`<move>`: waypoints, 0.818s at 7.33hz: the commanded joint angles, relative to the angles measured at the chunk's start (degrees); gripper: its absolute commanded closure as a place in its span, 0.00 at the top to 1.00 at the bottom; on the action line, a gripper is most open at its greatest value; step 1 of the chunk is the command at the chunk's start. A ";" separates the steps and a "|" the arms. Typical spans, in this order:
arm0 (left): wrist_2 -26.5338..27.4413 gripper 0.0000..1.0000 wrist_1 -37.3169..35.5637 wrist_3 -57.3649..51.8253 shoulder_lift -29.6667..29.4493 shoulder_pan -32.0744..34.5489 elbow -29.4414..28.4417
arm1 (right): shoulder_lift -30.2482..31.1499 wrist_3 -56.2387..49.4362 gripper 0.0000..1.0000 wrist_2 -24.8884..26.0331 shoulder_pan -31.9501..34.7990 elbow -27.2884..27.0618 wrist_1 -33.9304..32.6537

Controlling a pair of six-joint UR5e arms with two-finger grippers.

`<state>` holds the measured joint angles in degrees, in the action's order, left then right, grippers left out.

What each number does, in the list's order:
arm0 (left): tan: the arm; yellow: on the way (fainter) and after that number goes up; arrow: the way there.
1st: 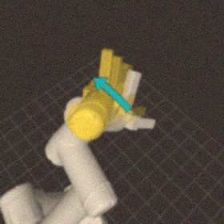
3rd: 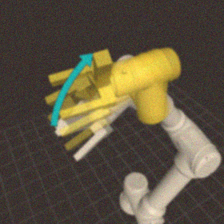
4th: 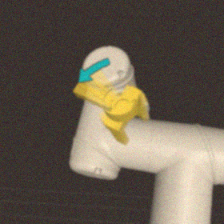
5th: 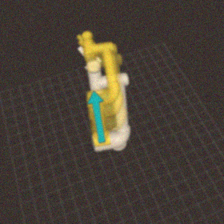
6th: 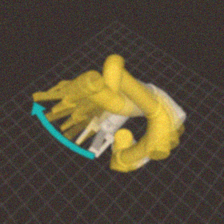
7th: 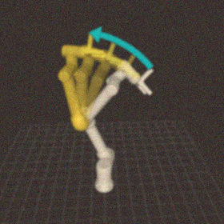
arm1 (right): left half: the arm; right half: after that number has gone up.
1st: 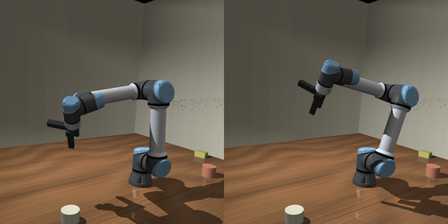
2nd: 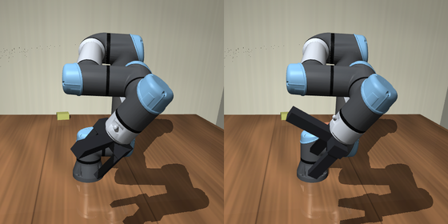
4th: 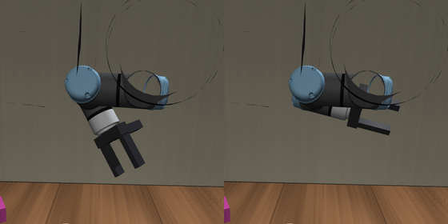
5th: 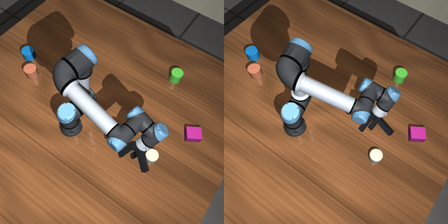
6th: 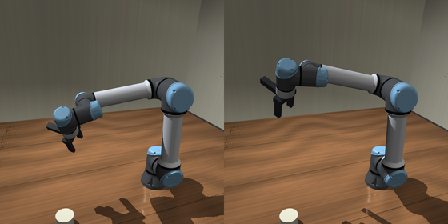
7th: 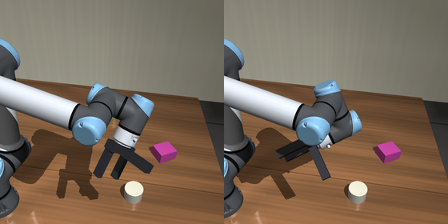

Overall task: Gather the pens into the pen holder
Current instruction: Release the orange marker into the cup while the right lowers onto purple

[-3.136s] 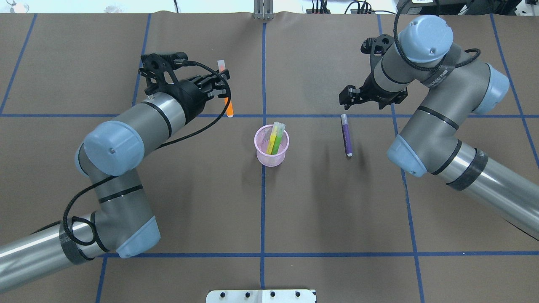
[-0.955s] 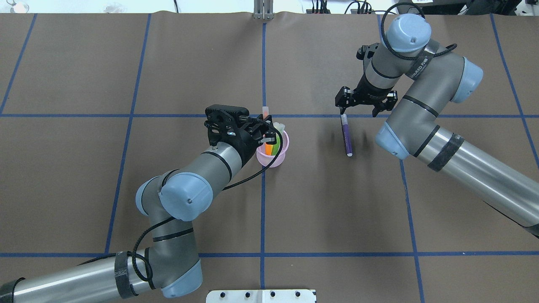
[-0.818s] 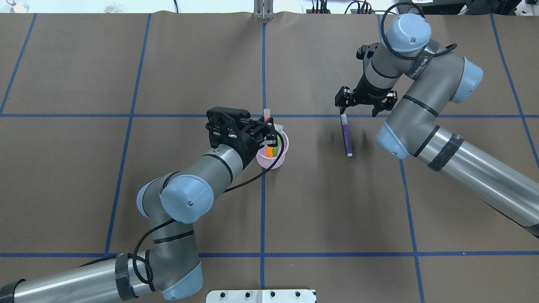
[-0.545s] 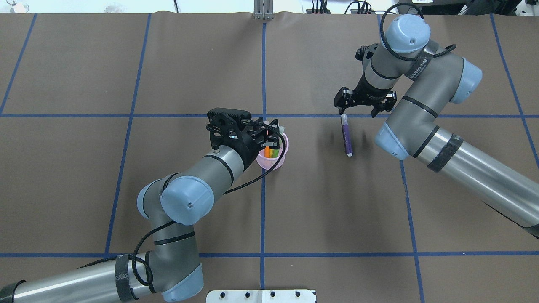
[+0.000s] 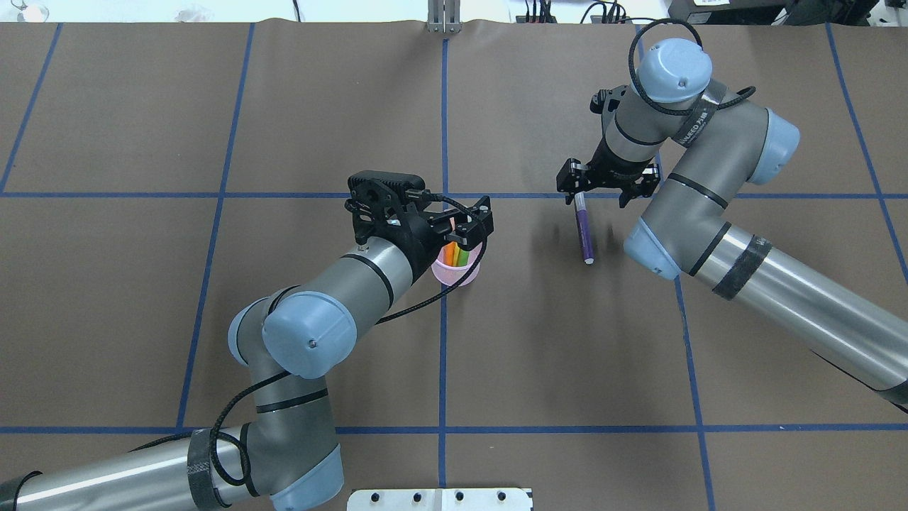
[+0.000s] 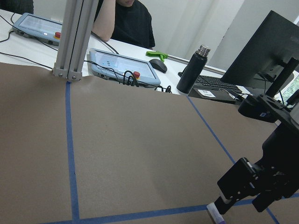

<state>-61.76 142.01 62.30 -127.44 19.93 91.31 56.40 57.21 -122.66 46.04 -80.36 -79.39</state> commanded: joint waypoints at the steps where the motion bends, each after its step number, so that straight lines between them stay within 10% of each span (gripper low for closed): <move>1: -2.12 1.00 -1.63 0.10 0.00 2.73 1.50 | -0.07 0.01 0.99 0.14 -0.86 0.03 -0.06; 6: -7.76 1.00 -3.75 0.02 2.19 7.49 2.12 | 0.20 -6.40 0.78 0.66 -1.48 1.70 0.47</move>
<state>-69.14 138.30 62.42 -125.83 26.73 93.40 56.54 51.68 -122.01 44.59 -79.05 -79.01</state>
